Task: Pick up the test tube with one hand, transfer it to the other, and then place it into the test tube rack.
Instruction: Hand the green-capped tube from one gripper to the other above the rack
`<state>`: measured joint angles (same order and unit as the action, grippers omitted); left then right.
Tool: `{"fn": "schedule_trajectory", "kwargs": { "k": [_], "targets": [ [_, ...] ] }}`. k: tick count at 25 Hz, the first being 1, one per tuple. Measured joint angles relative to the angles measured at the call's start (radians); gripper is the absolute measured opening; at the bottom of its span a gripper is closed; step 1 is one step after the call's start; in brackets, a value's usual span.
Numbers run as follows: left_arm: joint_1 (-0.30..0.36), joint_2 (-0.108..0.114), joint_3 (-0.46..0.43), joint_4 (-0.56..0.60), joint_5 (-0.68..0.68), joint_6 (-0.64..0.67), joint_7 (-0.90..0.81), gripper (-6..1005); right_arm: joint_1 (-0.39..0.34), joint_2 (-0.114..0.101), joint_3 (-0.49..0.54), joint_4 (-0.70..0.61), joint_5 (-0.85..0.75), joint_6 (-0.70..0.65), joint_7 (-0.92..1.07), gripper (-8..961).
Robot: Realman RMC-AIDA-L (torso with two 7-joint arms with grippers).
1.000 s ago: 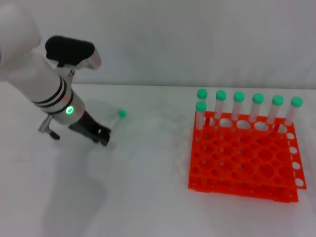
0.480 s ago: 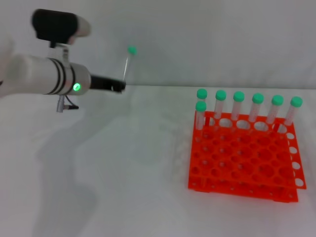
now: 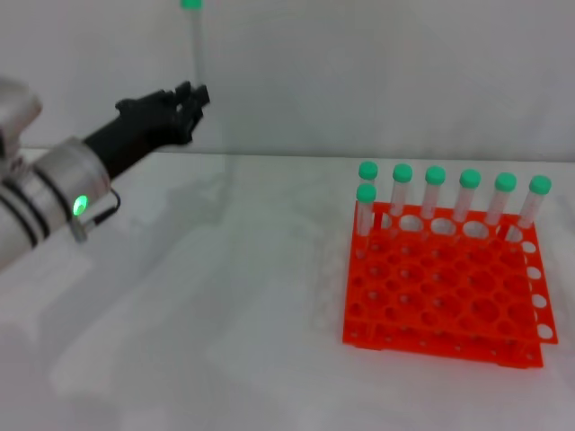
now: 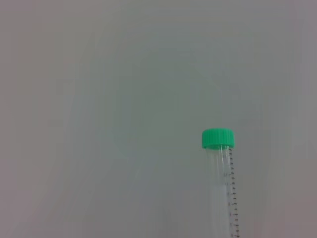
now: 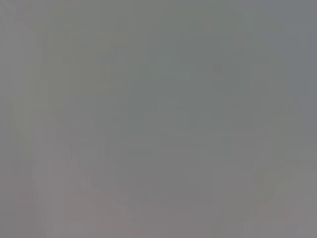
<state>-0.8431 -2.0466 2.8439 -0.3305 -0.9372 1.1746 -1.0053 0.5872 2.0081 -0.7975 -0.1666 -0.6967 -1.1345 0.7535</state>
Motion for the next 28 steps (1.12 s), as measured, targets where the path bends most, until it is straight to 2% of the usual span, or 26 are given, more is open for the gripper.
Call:
{"fn": "schedule_trajectory", "kwargs": {
  "k": [2, 4, 6, 7, 8, 11, 16, 20, 23, 28],
  "targets": [
    [0.04, -0.013, 0.0, 0.0, -0.007, 0.117, 0.069, 185, -0.028, -0.011, -0.105, -0.077, 0.0, -0.024, 0.11, 842],
    [0.074, -0.023, 0.0, 0.007, 0.0, 0.231, 0.126, 185, -0.046, -0.036, -0.208, -0.14, -0.003, -0.046, 0.216, 829],
    [0.097, -0.026, 0.0, 0.039, 0.015, 0.31, 0.17, 185, -0.05, -0.077, -0.327, -0.189, -0.011, -0.065, 0.324, 816],
    [0.105, -0.026, 0.0, 0.062, 0.03, 0.347, 0.194, 185, -0.045, -0.107, -0.39, -0.205, -0.014, -0.086, 0.377, 810],
    [0.108, -0.026, 0.0, 0.077, 0.051, 0.371, 0.213, 185, -0.036, -0.127, -0.43, -0.207, -0.014, -0.12, 0.41, 803],
    [0.108, -0.028, 0.0, 0.11, 0.106, 0.393, 0.26, 185, -0.013, -0.155, -0.48, -0.211, -0.035, -0.22, 0.46, 783],
    [0.099, -0.03, 0.0, 0.184, 0.155, 0.376, 0.309, 185, 0.02, -0.165, -0.483, -0.248, -0.175, -0.325, 0.524, 753],
    [0.088, -0.031, 0.0, 0.223, 0.185, 0.373, 0.328, 185, 0.054, -0.165, -0.485, -0.26, -0.271, -0.378, 0.55, 743],
    [0.083, -0.032, 0.0, 0.24, 0.2, 0.365, 0.34, 185, 0.076, -0.156, -0.488, -0.261, -0.303, -0.391, 0.566, 738],
    [0.082, -0.032, 0.0, 0.257, 0.21, 0.361, 0.35, 186, 0.107, -0.129, -0.491, -0.262, -0.318, -0.391, 0.571, 730]
  ]
}}
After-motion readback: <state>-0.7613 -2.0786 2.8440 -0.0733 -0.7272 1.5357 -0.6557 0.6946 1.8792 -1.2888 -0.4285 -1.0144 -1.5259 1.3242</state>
